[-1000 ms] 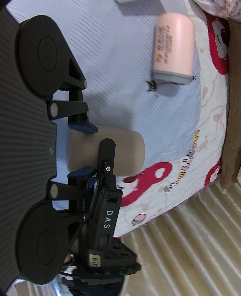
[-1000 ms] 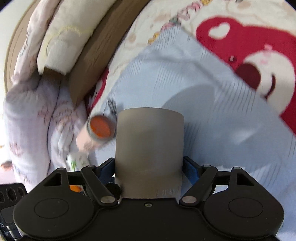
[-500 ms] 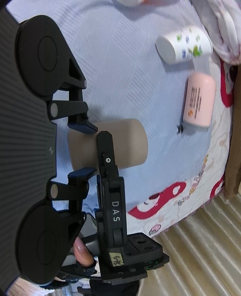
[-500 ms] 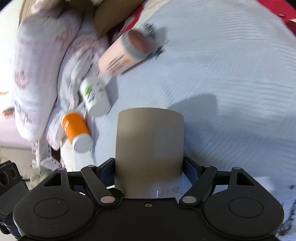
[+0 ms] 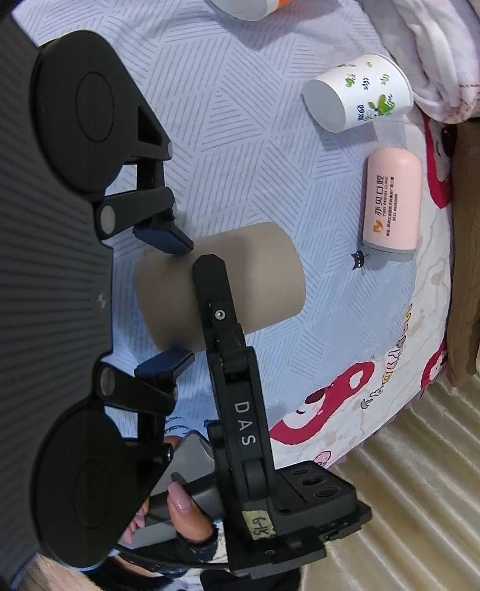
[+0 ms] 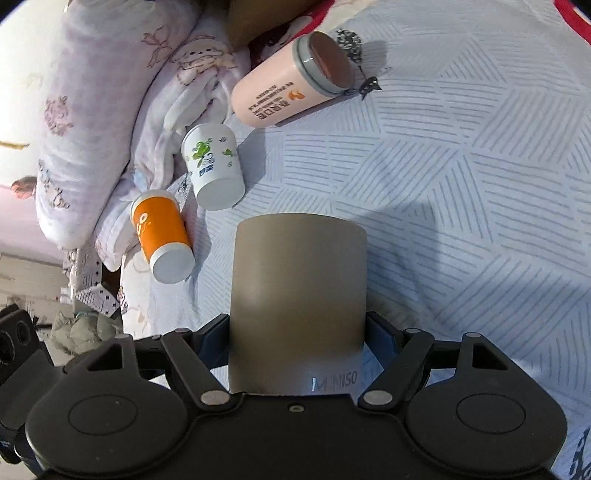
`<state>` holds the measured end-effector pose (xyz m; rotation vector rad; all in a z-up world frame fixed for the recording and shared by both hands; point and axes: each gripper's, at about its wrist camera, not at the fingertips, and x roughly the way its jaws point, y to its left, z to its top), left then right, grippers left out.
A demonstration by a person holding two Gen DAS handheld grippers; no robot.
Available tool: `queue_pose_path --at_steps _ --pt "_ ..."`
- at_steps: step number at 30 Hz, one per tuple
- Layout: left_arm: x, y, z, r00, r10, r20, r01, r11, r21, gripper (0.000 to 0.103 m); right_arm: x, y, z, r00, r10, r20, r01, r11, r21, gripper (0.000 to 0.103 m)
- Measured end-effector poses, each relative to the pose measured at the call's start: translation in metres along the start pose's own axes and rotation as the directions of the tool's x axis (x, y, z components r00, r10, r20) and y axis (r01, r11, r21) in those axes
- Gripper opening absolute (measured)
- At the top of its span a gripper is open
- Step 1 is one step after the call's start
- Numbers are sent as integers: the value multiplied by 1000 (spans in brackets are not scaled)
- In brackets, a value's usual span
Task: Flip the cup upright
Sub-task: 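Carry the upright tumbler with the right tool and lower it onto the cloth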
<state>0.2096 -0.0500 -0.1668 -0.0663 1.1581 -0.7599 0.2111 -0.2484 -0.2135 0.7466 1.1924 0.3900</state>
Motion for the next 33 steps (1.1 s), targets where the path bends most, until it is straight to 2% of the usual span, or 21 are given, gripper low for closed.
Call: queue_pose_path --at_steps 4,8,13,15,18,23,30,33 --pt "-3 -18 -12 998 49 51 -55 990 133 58 -4 4 0 1000 10 1 -10 997 -81 82" --pt "-5 -18 -19 996 49 75 -58 990 128 59 -6 6 -2 1000 25 4 -24 988 -155 82" --pt "-7 -32 -36 989 82 120 -105 974 201 58 -11 16 -10 1000 23 15 -17 956 -293 82" --pt "-8 -34 -40 986 95 138 -121 972 200 58 -12 20 -13 1000 14 26 -5 941 -339 82" --pt "-7 -36 -47 977 138 163 -166 971 172 58 -14 20 -11 999 16 35 -3 941 -339 81" --pt "-8 -47 -64 946 201 256 -264 933 243 54 -12 22 -11 999 29 47 -11 941 -339 81" --pt "-7 -26 -53 941 183 284 -230 963 142 52 -6 40 -12 991 -17 136 73 905 -419 81" --pt "-6 -16 -47 929 195 315 -251 956 149 52 -1 46 -3 987 -11 163 85 886 -457 81"
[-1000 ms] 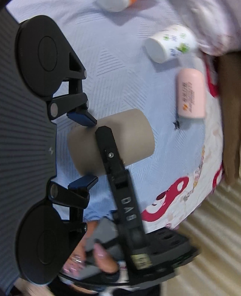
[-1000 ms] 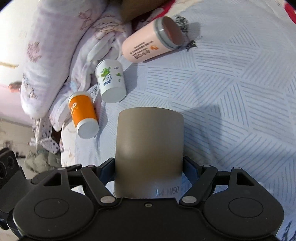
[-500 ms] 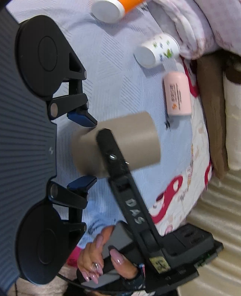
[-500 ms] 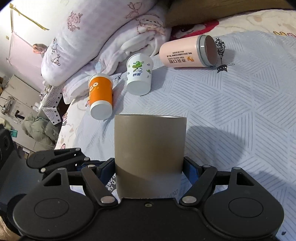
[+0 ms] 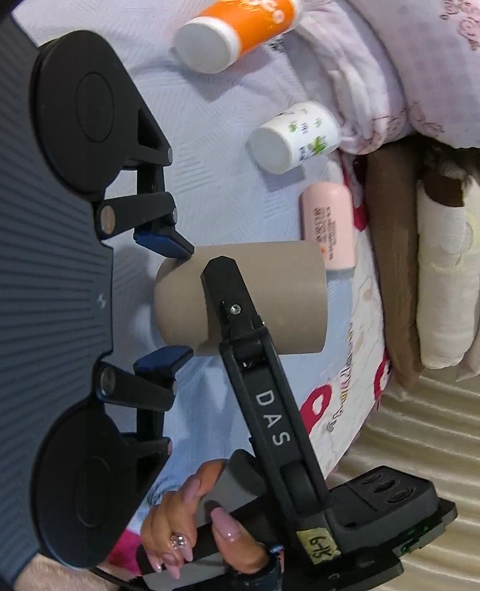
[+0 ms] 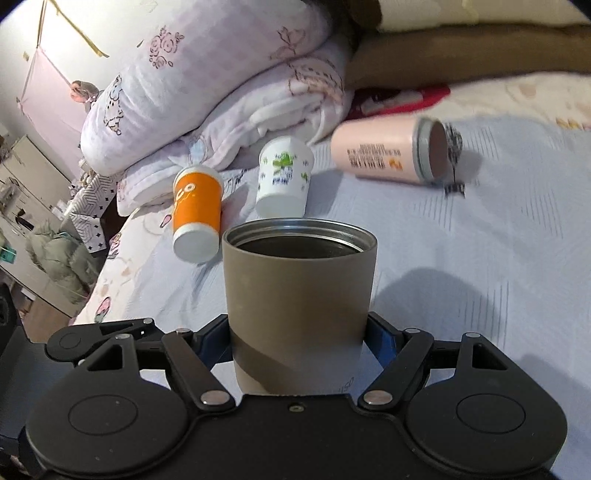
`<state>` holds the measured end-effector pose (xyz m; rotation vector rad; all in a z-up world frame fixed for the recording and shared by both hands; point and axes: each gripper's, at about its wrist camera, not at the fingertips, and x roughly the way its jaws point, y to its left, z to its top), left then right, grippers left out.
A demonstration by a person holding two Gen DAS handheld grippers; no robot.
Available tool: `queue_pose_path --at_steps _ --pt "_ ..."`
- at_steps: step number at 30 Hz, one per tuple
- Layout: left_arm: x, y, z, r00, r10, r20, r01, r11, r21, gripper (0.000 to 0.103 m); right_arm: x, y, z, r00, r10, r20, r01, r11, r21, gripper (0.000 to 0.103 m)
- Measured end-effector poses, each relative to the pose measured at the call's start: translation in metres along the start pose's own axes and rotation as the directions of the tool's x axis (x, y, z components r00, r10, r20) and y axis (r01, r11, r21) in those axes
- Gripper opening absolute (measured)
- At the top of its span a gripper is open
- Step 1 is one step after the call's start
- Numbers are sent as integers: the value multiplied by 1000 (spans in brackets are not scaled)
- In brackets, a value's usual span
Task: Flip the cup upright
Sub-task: 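Carry the upright tumbler with the right tool and lower it onto the cloth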
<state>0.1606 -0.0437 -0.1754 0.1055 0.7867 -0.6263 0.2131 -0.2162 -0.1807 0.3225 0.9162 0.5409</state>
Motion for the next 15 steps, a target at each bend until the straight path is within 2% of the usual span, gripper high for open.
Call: queue_pose_path --at_steps 2,4,7,11,13,15 --pt "3 5 3 1000 7 15 -7 1000 2 52 4 -3 6 1000 17 23 -16 1000 -20 81" --pt "9 12 7 1000 10 23 -10 1000 -3 52 9 1 12 999 0 37 2 998 -55 81" --pt "17 21 14 999 14 41 -13 1000 -4 52 15 15 17 994 -64 93 79 983 -163 81" --pt "28 29 19 997 19 73 -18 1000 -8 52 21 29 20 972 -138 188 188 942 -279 81" --pt "33 30 18 998 21 66 -20 1000 -8 52 22 29 18 964 -146 222 210 931 -299 81" --pt "38 28 13 998 25 53 -26 1000 8 52 22 22 15 965 -136 225 196 942 -272 81"
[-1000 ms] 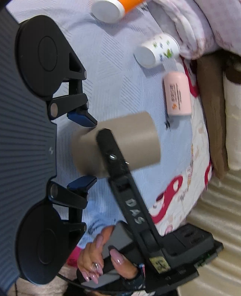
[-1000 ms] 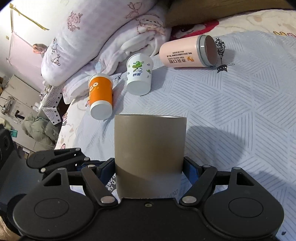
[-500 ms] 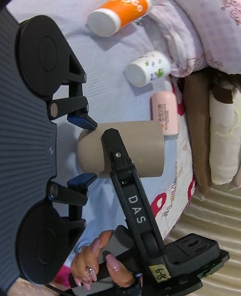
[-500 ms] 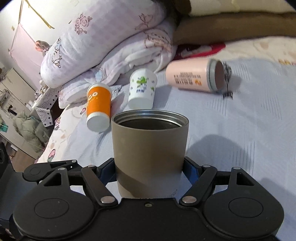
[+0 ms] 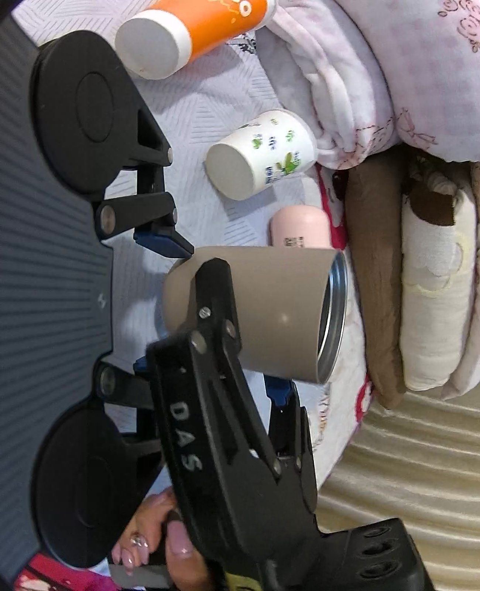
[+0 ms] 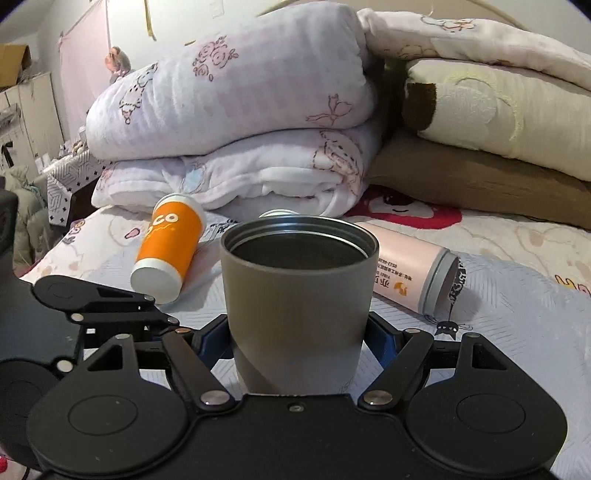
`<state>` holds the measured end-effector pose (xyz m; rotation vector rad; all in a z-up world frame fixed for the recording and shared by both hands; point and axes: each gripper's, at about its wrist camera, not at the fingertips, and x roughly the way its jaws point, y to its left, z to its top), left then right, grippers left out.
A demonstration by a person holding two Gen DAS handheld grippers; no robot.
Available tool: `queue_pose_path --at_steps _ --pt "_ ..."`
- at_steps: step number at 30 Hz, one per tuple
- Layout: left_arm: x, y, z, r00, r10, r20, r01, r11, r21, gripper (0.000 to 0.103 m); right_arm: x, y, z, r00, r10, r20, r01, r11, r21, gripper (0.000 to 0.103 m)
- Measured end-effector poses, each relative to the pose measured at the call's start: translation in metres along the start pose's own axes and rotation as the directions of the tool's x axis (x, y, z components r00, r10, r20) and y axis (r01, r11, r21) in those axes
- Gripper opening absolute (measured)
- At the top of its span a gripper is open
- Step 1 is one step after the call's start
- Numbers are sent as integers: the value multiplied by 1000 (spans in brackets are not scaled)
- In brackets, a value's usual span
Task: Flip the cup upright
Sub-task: 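Carry the upright tumbler with the right tool and lower it onto the cloth, then open the right tool and withdraw it from the standing tumbler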
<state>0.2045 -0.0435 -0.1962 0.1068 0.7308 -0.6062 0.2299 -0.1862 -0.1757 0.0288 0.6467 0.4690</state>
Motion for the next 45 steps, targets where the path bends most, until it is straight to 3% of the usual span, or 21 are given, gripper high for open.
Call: queue_pose_path --at_steps 4,11,15,24,32,38,45 --pt "2 -6 -11 1000 13 -4 -13 1000 14 51 1 -5 -11 999 30 -25 -29 999 18 81" --pt "1 -5 -14 1000 18 -9 -18 1000 -24 51 -2 8 -14 999 10 -37 -12 999 -52 81" --pt "-4 -3 -22 1000 5 21 -3 997 -78 52 -6 8 -13 998 43 -41 -44 999 -17 84" --pt "-14 -9 -21 1000 -3 29 6 996 -84 52 -5 10 -13 998 37 -46 -37 999 -12 84" --pt "-25 -18 -23 998 39 -53 -43 997 -71 54 -13 -3 -15 988 115 -104 -101 987 127 92" --pt "-60 -21 -23 990 91 -111 -101 991 -90 54 -48 -9 -20 985 141 -102 -116 970 215 92" --pt "-110 -29 2 980 155 -127 -170 979 -113 55 -106 -2 -5 995 96 -42 -83 966 245 92"
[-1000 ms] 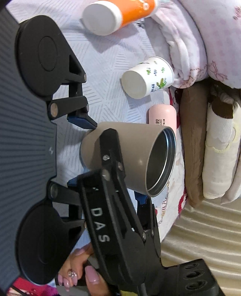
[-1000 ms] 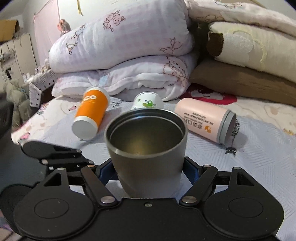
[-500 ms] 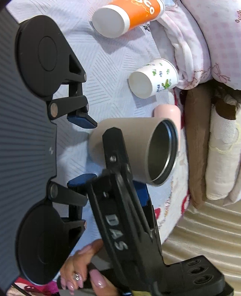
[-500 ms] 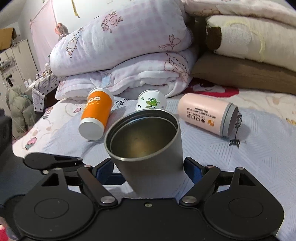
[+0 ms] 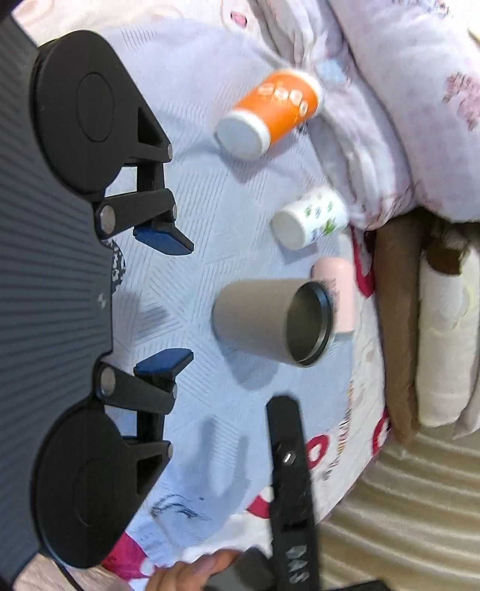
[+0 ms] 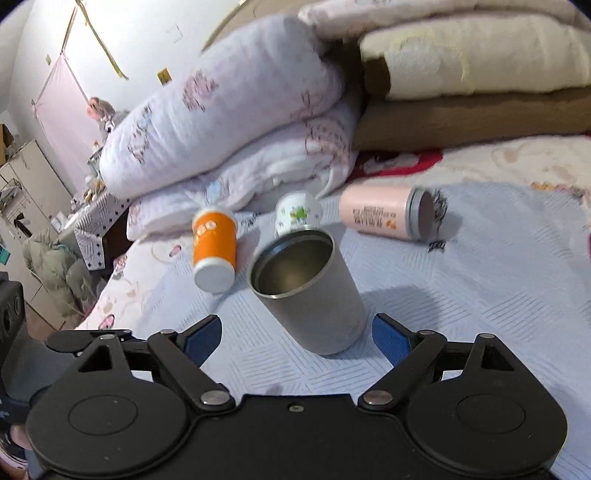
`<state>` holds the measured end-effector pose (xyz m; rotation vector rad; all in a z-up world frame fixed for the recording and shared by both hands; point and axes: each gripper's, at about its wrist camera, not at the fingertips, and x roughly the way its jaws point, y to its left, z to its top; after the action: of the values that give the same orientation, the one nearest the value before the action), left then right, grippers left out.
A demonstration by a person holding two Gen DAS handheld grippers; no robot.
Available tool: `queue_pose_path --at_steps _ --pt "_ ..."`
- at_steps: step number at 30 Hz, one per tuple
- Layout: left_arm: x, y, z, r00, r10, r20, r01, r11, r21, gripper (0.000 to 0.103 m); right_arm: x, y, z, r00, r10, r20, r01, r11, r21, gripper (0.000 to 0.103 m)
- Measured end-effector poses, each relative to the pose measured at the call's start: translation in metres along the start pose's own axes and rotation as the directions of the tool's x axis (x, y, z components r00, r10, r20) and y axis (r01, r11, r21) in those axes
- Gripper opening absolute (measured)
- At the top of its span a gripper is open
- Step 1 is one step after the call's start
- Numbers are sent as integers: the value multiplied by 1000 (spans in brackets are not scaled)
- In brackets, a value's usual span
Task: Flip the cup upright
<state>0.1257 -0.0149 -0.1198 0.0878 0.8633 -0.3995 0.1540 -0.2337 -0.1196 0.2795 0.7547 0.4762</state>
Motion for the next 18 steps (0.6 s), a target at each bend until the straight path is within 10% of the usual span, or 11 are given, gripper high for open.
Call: queue_pose_path --at_steps 18 --pt "-126 -22 40 988 144 58 -141 989 -53 63 -113 68 21 983 -150 107 159 984 -78 92"
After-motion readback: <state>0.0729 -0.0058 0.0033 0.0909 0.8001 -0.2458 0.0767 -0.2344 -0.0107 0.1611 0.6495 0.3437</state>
